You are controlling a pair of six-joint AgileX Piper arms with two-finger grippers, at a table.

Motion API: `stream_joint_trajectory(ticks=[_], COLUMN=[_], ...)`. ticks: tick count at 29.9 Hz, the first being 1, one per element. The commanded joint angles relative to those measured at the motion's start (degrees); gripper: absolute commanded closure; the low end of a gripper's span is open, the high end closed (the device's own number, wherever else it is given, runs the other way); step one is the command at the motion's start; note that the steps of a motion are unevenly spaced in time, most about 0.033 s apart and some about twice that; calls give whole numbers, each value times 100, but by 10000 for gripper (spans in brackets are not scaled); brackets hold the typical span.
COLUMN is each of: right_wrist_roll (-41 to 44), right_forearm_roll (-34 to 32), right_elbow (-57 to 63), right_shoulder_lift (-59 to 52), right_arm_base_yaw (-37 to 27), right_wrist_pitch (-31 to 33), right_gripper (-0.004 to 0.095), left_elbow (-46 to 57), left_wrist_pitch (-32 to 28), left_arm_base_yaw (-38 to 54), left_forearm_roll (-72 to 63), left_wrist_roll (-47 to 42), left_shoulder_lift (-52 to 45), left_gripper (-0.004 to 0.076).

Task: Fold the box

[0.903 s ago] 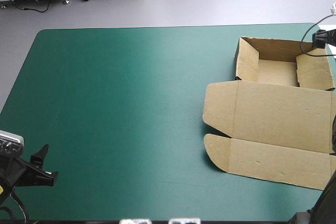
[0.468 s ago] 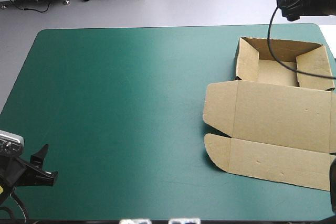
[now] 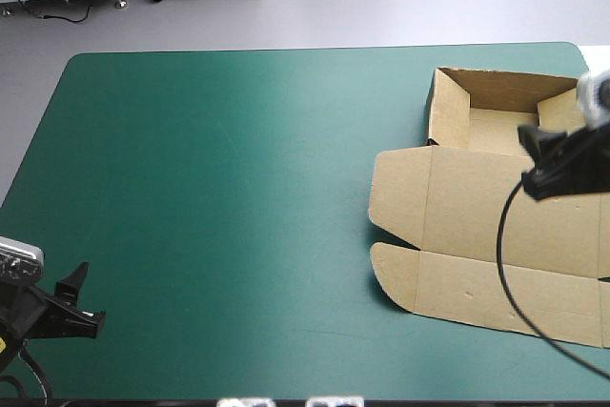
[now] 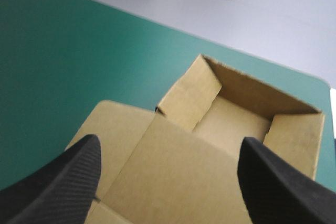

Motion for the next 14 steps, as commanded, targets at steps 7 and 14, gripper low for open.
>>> stream_joint_trajectory(ticks=[7,14], right_wrist_roll=[186,373], right_forearm_roll=[32,78], right_elbow=[2734,4088], right_shoulder_lift=[-1228,-1807], right_arm_base_yaw=[20,20], right_wrist_pitch=[20,20], right_gripper=[342,429], left_elbow=[-136,-94], left_wrist_pitch=[-336,-263], left_arm_base_yaw=[-45,-45], left_forearm_roll=[9,-180], left_wrist_roll=[-54,-54], left_shoulder_lift=[66,66], left_gripper=[337,337])
